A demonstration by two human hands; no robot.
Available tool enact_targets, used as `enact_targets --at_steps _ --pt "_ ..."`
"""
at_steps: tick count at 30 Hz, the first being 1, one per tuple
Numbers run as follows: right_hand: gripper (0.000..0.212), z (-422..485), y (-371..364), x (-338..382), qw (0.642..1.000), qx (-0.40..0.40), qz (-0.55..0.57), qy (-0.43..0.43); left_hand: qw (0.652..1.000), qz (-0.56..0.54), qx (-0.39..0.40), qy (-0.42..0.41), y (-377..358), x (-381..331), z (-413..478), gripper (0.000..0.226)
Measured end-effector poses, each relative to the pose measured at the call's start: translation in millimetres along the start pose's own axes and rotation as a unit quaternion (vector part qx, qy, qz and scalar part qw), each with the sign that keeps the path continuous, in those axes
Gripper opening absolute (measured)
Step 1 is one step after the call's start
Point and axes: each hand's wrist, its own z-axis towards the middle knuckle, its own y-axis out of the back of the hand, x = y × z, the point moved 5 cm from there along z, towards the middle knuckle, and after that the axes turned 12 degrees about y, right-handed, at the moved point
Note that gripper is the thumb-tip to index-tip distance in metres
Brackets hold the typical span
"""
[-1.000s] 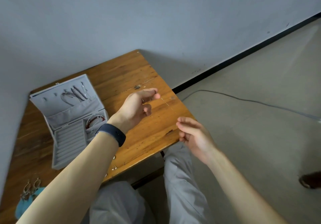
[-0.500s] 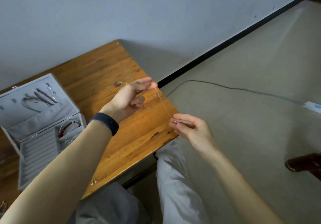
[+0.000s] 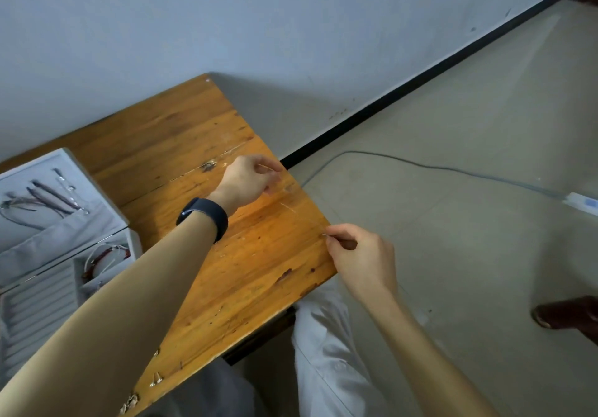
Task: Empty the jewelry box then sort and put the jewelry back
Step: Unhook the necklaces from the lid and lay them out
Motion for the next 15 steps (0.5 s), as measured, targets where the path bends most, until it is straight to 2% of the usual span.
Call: enact_targets --at_steps 6,10,13,15 --pt "0.016 1 0 8 0.997 0.012 -0.076 0.009 0.982 0.148 -0.065 -0.093 -12 -4 11 0.018" --pt "0.017 0 1 7 0.992 0.032 -0.118 0.014 0.966 0.210 -0.096 -0.117 -16 -3 14 0.016" --pt "0.015 -2 2 5 0.993 0.027 -0.113 0.016 0.957 0.238 -0.105 -0.127 -16 -5 17 0.015" --pt "0.013 -4 2 3 0.995 0.018 -0.099 0.011 0.939 0.292 -0.114 -0.142 -13 -8 17 0.016"
